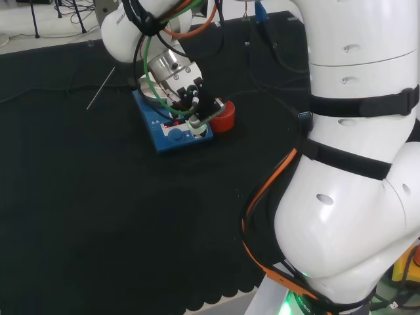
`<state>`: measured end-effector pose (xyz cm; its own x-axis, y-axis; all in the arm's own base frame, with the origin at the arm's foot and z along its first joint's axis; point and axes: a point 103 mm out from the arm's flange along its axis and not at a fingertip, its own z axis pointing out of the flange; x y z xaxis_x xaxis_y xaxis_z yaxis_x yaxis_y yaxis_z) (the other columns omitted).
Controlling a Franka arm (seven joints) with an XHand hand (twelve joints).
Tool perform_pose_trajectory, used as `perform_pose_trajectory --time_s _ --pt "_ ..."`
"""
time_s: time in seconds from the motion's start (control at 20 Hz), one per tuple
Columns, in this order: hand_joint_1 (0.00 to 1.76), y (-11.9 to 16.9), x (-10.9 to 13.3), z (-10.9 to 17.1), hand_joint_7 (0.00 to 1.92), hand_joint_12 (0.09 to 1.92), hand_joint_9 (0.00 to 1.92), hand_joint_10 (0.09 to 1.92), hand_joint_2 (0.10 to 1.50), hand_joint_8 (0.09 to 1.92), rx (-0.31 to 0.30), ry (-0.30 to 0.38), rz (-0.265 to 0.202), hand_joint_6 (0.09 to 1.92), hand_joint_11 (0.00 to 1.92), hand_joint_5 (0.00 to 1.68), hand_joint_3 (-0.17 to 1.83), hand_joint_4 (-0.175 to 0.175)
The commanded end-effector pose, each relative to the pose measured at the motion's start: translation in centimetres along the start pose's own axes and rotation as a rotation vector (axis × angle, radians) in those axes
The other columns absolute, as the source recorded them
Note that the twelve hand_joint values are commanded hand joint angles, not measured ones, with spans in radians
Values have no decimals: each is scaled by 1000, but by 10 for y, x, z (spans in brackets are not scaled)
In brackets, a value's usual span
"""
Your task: Turn on the heater.
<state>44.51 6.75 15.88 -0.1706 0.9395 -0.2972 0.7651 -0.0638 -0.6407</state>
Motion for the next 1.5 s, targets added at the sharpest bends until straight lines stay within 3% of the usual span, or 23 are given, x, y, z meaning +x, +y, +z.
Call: perform_pose_trajectory --time_s 0.05,0.55,1.0,1.5 --pt "1545 -4 4 0 1649 1607 1794 1769 488 1920 -6 -5 2 87 1653 289 1396 -14" --pt "1544 -2 0 2 1649 1607 1794 1769 488 1920 7 1 -6 87 1653 290 1398 -14" --pt "1544 -3 2 4 1649 1607 1794 1768 487 1920 3 -8 14 87 1653 291 1400 -15" --pt "1544 8 -5 16 1649 1607 1794 1768 486 1920 38 -10 -4 87 1653 292 1401 -15"
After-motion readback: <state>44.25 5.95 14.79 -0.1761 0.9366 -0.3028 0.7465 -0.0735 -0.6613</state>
